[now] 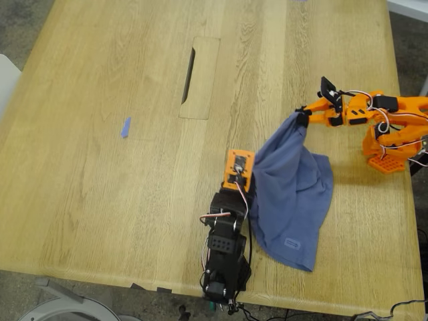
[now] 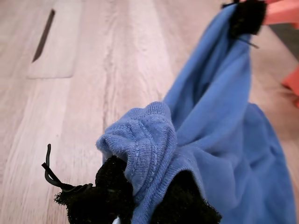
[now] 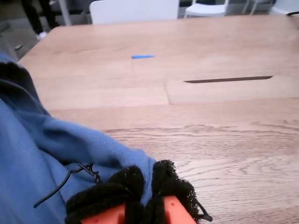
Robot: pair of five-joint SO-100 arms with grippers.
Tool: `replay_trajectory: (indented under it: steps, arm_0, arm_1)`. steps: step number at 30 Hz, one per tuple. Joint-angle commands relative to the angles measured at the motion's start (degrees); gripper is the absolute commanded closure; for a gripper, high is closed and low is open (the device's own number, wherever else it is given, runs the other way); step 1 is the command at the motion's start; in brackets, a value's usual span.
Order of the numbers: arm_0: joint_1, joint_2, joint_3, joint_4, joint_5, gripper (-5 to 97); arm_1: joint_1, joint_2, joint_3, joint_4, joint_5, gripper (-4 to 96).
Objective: Fold a T-shirt
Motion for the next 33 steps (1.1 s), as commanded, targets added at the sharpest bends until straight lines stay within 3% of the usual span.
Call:
replay_trajectory:
  steps: [1, 10, 20, 33]
  arm_0:
    - [-5.6, -1.5, 2.1, -9.1, 0.5, 92]
    - [-15.4, -20.3, 3.9, -32.1, 1.2, 92]
    - [-23.2, -40.2, -0.7, -53.2, 2.3, 92]
    - [-30.3, -63.8, -15.6, -67.8, 1.7, 92]
  arm_1:
    - [3.3, -2.5, 1.1, -7.8, -0.4, 89.6]
    - [8.5, -22.6, 1.6, -30.9, -0.6, 89.3]
    - [13.1, -48.0, -9.7, -49.6, -0.9, 88.8]
    - [17.2, -72.3, -33.2, -52.1, -0.8, 87.3]
